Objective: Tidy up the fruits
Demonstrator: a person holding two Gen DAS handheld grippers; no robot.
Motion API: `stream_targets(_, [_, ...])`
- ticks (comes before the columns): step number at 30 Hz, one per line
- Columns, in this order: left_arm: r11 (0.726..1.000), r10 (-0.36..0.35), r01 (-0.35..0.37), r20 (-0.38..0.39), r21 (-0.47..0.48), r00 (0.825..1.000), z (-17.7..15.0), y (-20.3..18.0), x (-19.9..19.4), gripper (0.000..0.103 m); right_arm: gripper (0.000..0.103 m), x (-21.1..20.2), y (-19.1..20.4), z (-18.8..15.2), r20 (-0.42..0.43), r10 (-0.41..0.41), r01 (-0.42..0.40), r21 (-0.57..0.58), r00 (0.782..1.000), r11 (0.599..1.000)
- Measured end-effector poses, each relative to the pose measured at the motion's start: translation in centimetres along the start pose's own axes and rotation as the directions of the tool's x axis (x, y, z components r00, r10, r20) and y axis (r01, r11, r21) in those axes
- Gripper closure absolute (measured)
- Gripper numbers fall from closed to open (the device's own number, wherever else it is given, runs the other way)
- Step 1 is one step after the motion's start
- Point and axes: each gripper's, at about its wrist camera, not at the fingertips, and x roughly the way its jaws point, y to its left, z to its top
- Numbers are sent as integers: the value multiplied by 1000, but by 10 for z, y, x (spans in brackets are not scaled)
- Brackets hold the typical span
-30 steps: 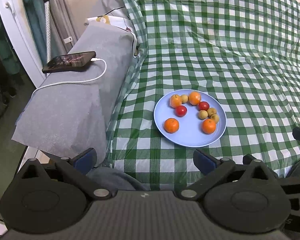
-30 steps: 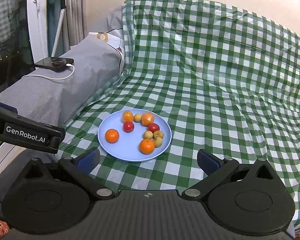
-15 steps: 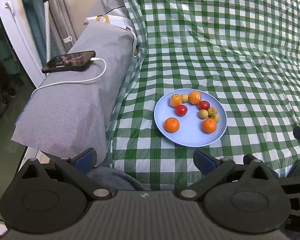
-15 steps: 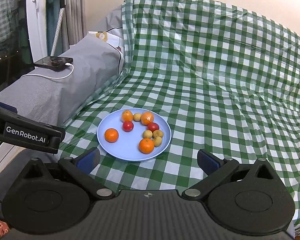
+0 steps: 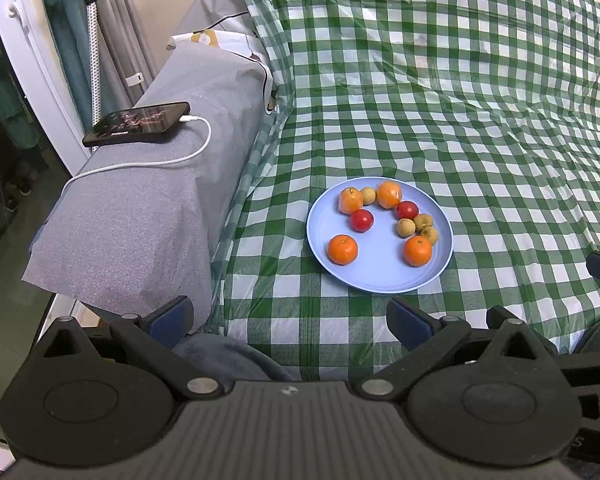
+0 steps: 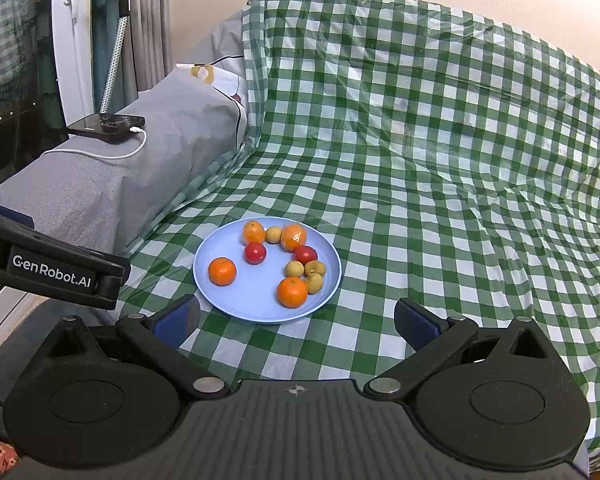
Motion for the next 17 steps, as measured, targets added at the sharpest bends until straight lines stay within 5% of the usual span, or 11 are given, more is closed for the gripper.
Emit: stream_targets(17, [1000, 17, -17, -6, 11, 1000, -1, 1, 3, 0, 1, 0, 3, 0, 3, 1, -1, 1, 1000, 1000])
